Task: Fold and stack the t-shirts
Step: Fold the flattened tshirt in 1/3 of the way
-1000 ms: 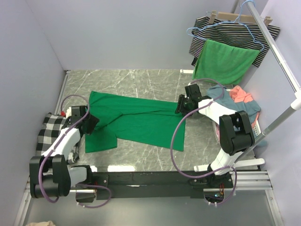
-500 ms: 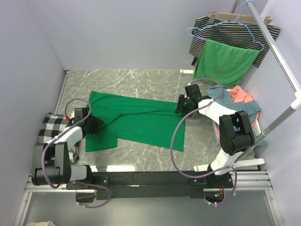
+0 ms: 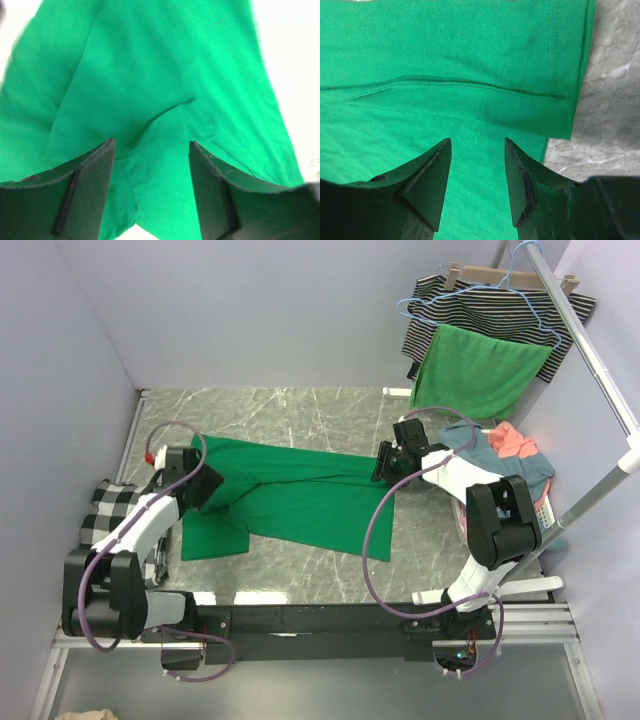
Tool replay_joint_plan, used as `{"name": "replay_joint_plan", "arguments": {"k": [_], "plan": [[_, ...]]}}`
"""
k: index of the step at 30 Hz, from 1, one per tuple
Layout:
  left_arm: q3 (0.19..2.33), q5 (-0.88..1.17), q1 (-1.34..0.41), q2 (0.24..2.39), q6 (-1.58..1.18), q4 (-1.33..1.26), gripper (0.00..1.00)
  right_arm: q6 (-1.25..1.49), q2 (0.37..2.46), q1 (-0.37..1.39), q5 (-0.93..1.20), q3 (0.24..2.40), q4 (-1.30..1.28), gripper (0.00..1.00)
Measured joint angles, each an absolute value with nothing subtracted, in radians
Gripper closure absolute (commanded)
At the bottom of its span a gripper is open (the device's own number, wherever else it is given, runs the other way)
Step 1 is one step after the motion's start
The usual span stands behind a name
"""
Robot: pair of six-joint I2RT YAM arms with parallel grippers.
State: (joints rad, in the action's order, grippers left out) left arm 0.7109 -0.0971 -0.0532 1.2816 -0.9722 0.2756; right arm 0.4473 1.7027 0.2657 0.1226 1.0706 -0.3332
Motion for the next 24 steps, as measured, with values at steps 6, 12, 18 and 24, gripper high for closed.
{"name": "replay_joint_plan", "arguments": {"k": [6,12,18,24], "plan": [[0.773,-0.178,-0.066,1.268,-0.781,0.294,0.26,0.447,1.708,0.266,0.136,1.071,-0.333,0.46],[0.819,-0.177,-0.067,1.399,-0.667,0.332,0.43,0.443,1.71,0.266,0.141,1.071,-0.334,0.46],[0.831,-0.16,-0.116,1.488,-0.625,0.353,0.41,0.443,1.732,0.266,0.144,1.071,-0.334,0.46],[0.87,-0.154,-0.162,1.489,-0.577,0.356,0.37,0.439,1.753,0.266,0.152,1.071,-0.333,0.46]]}}
